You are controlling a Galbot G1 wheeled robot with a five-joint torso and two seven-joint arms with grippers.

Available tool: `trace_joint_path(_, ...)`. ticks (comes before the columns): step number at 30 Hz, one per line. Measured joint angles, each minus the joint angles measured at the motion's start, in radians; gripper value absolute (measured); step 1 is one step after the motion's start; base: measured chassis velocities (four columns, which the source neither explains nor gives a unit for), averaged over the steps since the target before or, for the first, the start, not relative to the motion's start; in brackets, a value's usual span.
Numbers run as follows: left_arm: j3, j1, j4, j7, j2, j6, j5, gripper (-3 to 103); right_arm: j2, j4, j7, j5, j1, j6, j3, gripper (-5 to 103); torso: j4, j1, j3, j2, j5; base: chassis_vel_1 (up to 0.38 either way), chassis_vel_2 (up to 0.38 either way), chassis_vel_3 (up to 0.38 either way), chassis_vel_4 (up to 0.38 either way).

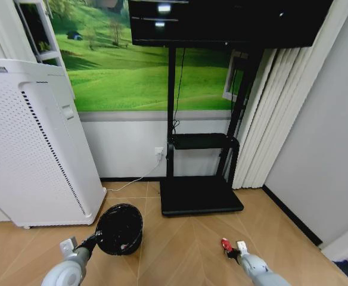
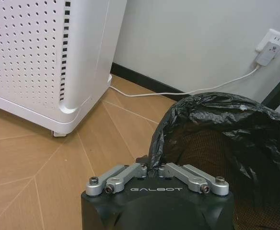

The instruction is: Pick up the trash bin and place the garbage on the floor into it.

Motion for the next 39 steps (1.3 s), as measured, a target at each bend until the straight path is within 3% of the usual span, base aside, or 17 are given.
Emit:
trace_joint_path(8, 0.006, -0.003, 0.002, 0.000, 0.004, 0.000, 0.001, 3, -0.017, 0.046, -0.019, 0.000, -0.030, 0.009, 0.033, 34, 0.0001, 0.000, 0.000, 0.000, 0.0003, 0.000, 0.000, 0.000, 0.000)
trace_joint_path(11, 0.044, -0.044, 0.028, 0.004, 0.056, 0.000, -0.008, 3, -0.077, 0.244, -0.095, 0.023, -0.158, 0.064, 0.147, 34, 0.0000, 0.000, 0.000, 0.000, -0.0001, 0.000, 0.000, 0.000, 0.000)
trace_joint_path(16, 0.122, -0.137, 0.074, 0.014, 0.154, 0.014, -0.043, 3, -0.125, 0.465, -0.126, 0.067, -0.316, 0.111, 0.271, 34, -0.0006, 0.000, 0.000, 0.000, -0.0007, 0.000, 0.000, 0.000, 0.000)
trace_joint_path(17, 0.149, -0.178, 0.095, 0.031, 0.189, 0.024, -0.062, 3, -0.134, 0.550, -0.133, 0.079, -0.364, 0.125, 0.319, 34, -0.0015, 0.000, 0.000, 0.000, 0.0000, 0.000, 0.000, 0.000, 0.000)
trace_joint_path(20, 0.157, -0.200, 0.113, 0.061, 0.214, 0.029, -0.076, 3, -0.145, 0.627, -0.135, 0.089, -0.384, 0.131, 0.335, 34, -0.0012, 0.000, 0.000, 0.000, -0.0009, 0.000, 0.000, 0.000, 0.000)
trace_joint_path(22, 0.169, -0.223, 0.138, 0.112, 0.239, 0.029, -0.078, 3, -0.146, 0.708, -0.140, 0.082, -0.387, 0.145, 0.333, 34, 0.0006, 0.000, 0.000, 0.000, -0.0001, 0.000, 0.000, 0.000, 0.000)
trace_joint_path(23, 0.179, -0.242, 0.153, 0.154, 0.252, 0.029, -0.077, 3, -0.140, 0.741, -0.142, 0.077, -0.396, 0.153, 0.332, 34, 0.0007, 0.000, 0.000, 0.000, -0.0001, 0.000, 0.000, 0.000, 0.000)
trace_joint_path(24, 0.179, -0.242, 0.153, 0.154, 0.252, 0.029, -0.077, 3, -0.140, 0.741, -0.142, 0.077, -0.396, 0.153, 0.332, 34, 0.0007, 0.000, 0.000, 0.000, -0.0001, 0.000, 0.000, 0.000, 0.000)
trace_joint_path(25, 0.200, -0.267, 0.169, 0.206, 0.264, 0.028, -0.075, 3, -0.130, 0.779, -0.147, 0.067, -0.411, 0.162, 0.332, 34, 0.0008, 0.000, 0.000, 0.000, 0.0002, 0.000, 0.000, 0.000, 0.000)
trace_joint_path(26, 0.200, -0.267, 0.169, 0.206, 0.264, 0.028, -0.075, 3, -0.130, 0.779, -0.147, 0.067, -0.411, 0.162, 0.332, 34, 0.0008, 0.000, 0.000, 0.000, 0.0002, 0.000, 0.000, 0.000, 0.000)
trace_joint_path(27, 0.234, -0.301, 0.184, 0.272, 0.280, 0.031, -0.074, 3, -0.118, 0.823, -0.154, 0.055, -0.430, 0.174, 0.334, 34, 0.0007, 0.000, 0.000, 0.000, 0.0002, 0.000, 0.000, 0.000, 0.000)
trace_joint_path(28, 0.234, -0.301, 0.184, 0.272, 0.280, 0.031, -0.074, 3, -0.118, 0.823, -0.154, 0.055, -0.430, 0.174, 0.334, 34, 0.0007, 0.000, 0.000, 0.000, 0.0002, 0.000, 0.000, 0.000, 0.000)
trace_joint_path(29, 0.297, -0.357, 0.199, 0.338, 0.299, 0.031, -0.070, 3, -0.100, 0.870, -0.163, 0.041, -0.457, 0.190, 0.337, 34, 0.0000, 0.000, 0.000, 0.000, -0.0004, 0.000, 0.000, 0.000, 0.000)
trace_joint_path(31, 0.401, -0.421, 0.212, 0.384, 0.318, 0.030, -0.066, 3, -0.075, 0.900, -0.176, 0.003, -0.471, 0.237, 0.336, 34, -0.0003, 0.000, 0.000, 0.000, 0.0000, 0.000, 0.000, 0.000, 0.000)
trace_joint_path(35, 0.493, -0.482, 0.232, 0.420, 0.329, 0.029, -0.056, 3, -0.054, 0.923, -0.198, -0.032, -0.483, 0.285, 0.332, 34, -0.0002, 0.000, 0.000, 0.000, -0.0003, 0.000, 0.000, 0.000, 0.000)
trace_joint_path(39, 0.654, -0.608, 0.297, 0.439, 0.317, 0.018, -0.055, 3, -0.023, 0.977, -0.222, -0.067, -0.516, 0.361, 0.318, 34, 0.0002, 0.000, 0.000, 0.000, 0.0002, 0.000, 0.000, 0.000, 0.000)
